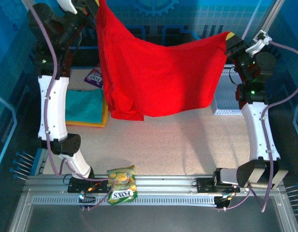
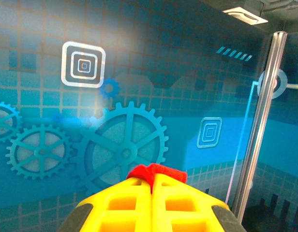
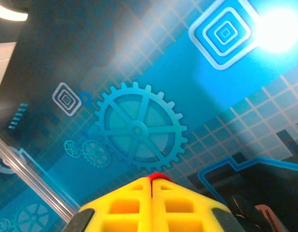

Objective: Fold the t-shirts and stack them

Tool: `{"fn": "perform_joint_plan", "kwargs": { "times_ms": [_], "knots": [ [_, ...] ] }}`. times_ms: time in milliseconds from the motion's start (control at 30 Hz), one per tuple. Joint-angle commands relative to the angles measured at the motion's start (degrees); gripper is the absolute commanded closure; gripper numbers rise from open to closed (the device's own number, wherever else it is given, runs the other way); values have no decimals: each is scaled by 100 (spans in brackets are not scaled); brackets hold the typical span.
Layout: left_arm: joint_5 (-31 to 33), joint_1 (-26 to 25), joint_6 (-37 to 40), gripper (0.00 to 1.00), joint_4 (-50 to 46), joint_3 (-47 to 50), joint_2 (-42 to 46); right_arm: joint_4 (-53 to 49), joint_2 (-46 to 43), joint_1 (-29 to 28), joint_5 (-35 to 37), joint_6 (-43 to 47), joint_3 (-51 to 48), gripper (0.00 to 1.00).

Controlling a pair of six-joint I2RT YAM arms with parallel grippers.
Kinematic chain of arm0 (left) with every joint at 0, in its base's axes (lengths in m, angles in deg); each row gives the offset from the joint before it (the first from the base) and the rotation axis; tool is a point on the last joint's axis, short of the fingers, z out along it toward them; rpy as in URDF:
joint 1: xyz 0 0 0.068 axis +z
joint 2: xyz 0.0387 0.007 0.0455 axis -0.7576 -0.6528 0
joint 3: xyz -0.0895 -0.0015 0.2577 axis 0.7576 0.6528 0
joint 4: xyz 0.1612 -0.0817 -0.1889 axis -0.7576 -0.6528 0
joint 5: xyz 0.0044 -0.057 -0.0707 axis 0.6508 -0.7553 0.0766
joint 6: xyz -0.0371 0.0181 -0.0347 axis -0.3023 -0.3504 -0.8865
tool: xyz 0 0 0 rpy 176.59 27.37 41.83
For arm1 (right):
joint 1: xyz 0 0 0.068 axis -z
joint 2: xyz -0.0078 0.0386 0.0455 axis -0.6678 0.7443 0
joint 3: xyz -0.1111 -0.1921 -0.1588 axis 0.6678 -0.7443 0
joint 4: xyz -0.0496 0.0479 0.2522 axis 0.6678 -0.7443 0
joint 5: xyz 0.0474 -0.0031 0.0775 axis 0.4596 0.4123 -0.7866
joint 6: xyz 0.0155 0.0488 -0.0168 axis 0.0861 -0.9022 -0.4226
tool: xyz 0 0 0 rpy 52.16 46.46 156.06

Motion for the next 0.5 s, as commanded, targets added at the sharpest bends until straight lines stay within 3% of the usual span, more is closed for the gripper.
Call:
{"fn": "perform_joint_plan", "kwargs": {
  "times_ms": [0,233,467],
  "knots": [
    [-27,0,-324,95,141,-211,-494,133,370,66,-26,-158,301,100],
    [-294,124,-808,95,422,-951,-1429,410,590,37,175,-124,503,100],
    [-225,142,-812,95,667,-1147,-1254,722,453,56,177,-2,644,100]
  ]
}}
